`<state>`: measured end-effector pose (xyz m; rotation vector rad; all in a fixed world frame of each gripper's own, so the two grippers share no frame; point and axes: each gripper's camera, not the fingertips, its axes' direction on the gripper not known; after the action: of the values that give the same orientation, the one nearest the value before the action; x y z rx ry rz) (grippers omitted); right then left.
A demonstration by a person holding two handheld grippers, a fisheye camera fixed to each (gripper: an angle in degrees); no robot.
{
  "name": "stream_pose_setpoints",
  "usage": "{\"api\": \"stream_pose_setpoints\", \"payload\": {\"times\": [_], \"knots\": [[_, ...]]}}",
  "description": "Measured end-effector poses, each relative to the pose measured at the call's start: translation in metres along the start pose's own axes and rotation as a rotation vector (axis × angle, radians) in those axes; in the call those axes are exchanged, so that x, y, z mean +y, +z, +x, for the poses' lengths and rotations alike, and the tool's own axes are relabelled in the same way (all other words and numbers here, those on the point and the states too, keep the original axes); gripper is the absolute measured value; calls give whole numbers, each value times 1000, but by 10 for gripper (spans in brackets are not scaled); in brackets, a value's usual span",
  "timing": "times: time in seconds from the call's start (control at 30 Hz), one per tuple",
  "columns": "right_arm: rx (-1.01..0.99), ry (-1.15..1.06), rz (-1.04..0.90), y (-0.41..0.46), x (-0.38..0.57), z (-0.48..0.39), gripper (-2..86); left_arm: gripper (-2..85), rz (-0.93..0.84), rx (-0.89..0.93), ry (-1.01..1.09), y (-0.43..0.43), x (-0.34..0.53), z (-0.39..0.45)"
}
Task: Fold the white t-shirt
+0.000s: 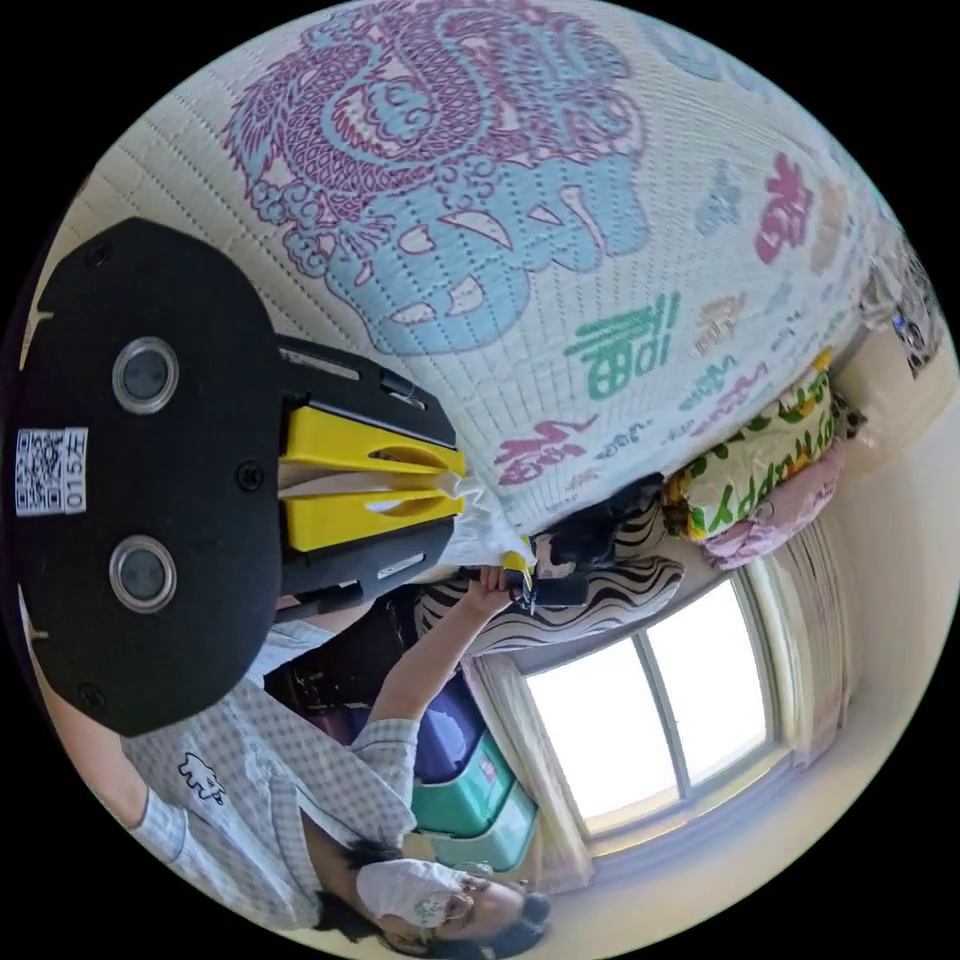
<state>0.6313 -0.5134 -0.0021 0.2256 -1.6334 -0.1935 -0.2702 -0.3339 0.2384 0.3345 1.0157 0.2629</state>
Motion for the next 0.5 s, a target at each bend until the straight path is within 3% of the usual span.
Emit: {"api": "stream_pose_setpoints", "payload": {"times": [0.23,0.5], "knots": [[242,-360,-53,6,37,-135,51,-3,-5,-129,385,-11,52,107],[455,-526,-210,70,120,-239,50,0,-117,-247,641,27,161,194]]}}
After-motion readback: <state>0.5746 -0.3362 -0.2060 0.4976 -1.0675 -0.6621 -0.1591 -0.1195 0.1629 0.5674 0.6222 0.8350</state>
